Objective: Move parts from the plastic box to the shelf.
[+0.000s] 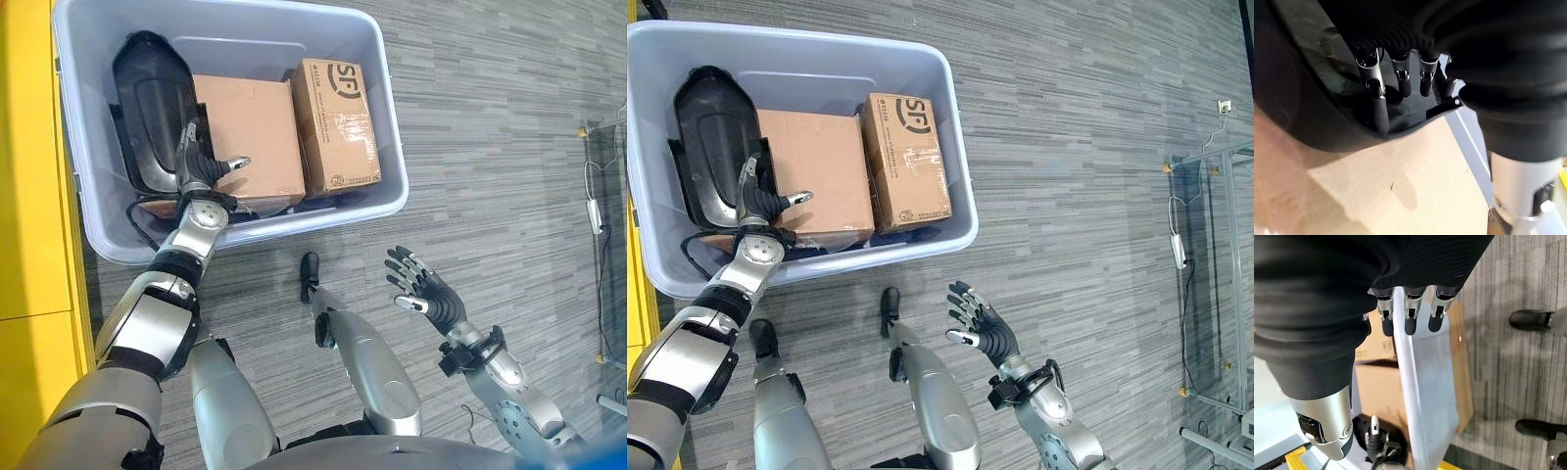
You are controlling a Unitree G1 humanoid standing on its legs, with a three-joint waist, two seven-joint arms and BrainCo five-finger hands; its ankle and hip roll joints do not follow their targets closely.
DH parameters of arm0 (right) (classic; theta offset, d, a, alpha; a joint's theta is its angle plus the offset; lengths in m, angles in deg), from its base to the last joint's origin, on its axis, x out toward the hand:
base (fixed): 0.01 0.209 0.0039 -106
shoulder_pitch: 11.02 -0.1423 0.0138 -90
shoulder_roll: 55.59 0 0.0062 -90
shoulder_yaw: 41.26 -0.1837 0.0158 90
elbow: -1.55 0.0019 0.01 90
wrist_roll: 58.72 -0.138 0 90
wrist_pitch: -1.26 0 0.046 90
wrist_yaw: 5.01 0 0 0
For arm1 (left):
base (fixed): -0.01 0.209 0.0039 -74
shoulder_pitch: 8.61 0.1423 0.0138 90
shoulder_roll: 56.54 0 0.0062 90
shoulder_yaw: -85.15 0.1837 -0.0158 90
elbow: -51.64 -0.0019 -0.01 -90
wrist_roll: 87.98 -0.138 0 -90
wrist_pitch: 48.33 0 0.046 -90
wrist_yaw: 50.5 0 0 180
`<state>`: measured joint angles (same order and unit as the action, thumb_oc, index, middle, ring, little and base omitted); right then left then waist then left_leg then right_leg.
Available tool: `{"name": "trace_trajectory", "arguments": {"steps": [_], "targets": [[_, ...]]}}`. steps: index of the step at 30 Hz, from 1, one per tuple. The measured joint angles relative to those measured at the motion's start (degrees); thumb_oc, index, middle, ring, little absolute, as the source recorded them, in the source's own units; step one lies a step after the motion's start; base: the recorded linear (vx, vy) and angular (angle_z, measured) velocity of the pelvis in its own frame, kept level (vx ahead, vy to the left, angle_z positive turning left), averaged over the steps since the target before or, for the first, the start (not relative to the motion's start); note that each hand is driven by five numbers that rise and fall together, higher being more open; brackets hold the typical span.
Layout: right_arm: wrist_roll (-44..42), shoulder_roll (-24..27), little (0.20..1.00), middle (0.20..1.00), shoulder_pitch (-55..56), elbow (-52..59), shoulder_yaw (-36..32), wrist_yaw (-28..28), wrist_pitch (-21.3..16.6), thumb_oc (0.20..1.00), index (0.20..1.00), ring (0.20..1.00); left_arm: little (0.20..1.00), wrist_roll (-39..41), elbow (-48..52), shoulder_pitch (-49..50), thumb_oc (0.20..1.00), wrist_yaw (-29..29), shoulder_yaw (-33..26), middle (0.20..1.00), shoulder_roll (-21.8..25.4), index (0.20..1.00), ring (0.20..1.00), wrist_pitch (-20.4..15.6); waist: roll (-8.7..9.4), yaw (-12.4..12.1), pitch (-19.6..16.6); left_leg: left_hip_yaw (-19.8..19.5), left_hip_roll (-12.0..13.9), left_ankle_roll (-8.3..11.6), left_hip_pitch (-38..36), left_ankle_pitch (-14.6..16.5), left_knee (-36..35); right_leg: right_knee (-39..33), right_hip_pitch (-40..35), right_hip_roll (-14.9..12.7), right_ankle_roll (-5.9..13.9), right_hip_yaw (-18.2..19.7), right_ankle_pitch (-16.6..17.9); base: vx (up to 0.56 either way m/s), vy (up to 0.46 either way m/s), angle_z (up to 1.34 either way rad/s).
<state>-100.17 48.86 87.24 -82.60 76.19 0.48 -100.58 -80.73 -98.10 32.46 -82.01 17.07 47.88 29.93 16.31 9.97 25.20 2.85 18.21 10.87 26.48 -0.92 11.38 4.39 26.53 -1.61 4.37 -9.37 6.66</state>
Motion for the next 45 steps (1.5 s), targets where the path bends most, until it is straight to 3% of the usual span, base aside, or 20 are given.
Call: {"name": "trace_trajectory", "arguments": {"steps": [17, 27, 34, 39, 45], "targets": [[0.0, 0.0, 1.0, 1.0, 0.1, 1.2, -0.2, -0.8, -0.4, 1.0, 1.0, 1.0, 1.0, 5.8, 3.8, 1.1, 1.0, -0.1, -2.3, 1.0, -4.8, 1.0, 1.0, -2.1, 0.01, -0.3, 0.0, -0.2, -0.5, -0.05, 0.6, 0.0, -0.1, -0.1, 0.4, -0.5, -0.01, -0.2, 0.0, 0.0, 0.001, 0.0], [0.0, -0.1, 1.0, 1.0, 0.1, 1.3, -0.2, -1.8, -0.4, 1.0, 1.0, 1.0, 1.0, 10.2, 11.4, 6.0, 1.0, 0.9, -0.3, 1.0, -12.6, 1.0, 1.0, -2.6, 0.01, -0.3, 0.0, -0.2, -0.6, -0.07, 0.6, 0.0, -0.2, 0.0, 0.4, -0.6, -0.28, -0.2, 0.2, 0.0, 0.0, 0.0], [0.1, -0.2, 1.0, 1.0, 0.1, 1.3, -0.2, -2.4, -0.4, 1.0, 1.0, 1.0, 1.0, 11.7, 14.9, 8.6, 1.0, 1.7, 0.0, 1.0, -12.7, 1.0, 1.0, -2.6, 0.0, -0.7, 0.0, -0.2, -0.7, -0.11, 0.5, 0.0, -0.1, 0.1, 0.5, -0.6, -0.07, -0.1, 0.0, 0.0, 0.0, 0.0], [0.1, -0.2, 1.0, 1.0, 0.2, 1.4, -0.7, -2.8, -0.3, 1.0, 1.0, 1.0, 1.0, 11.8, 25.4, 13.2, 1.0, 1.6, -0.1, 1.0, -11.1, 1.0, 1.0, -2.8, -0.05, -2.0, 0.0, -0.3, -0.9, -0.19, 0.6, -0.1, -0.2, 0.3, 0.6, -0.8, -0.4, -0.2, 0.3, 0.0, -0.002, 0.01], [0.1, -0.4, 1.0, 1.0, 0.5, 1.5, -2.6, -3.5, -0.2, 1.0, 1.0, 1.0, 1.0, 11.9, 33.9, 21.2, 1.0, 1.6, -5.1, 1.0, -9.6, 1.0, 1.0, -3.6, -0.4, -4.5, 0.3, -0.4, -1.9, -0.73, 0.6, -0.4, -0.3, 0.7, 0.6, -1.8, -0.38, -0.3, 0.3, 0.0, -0.005, 0.05]]}}
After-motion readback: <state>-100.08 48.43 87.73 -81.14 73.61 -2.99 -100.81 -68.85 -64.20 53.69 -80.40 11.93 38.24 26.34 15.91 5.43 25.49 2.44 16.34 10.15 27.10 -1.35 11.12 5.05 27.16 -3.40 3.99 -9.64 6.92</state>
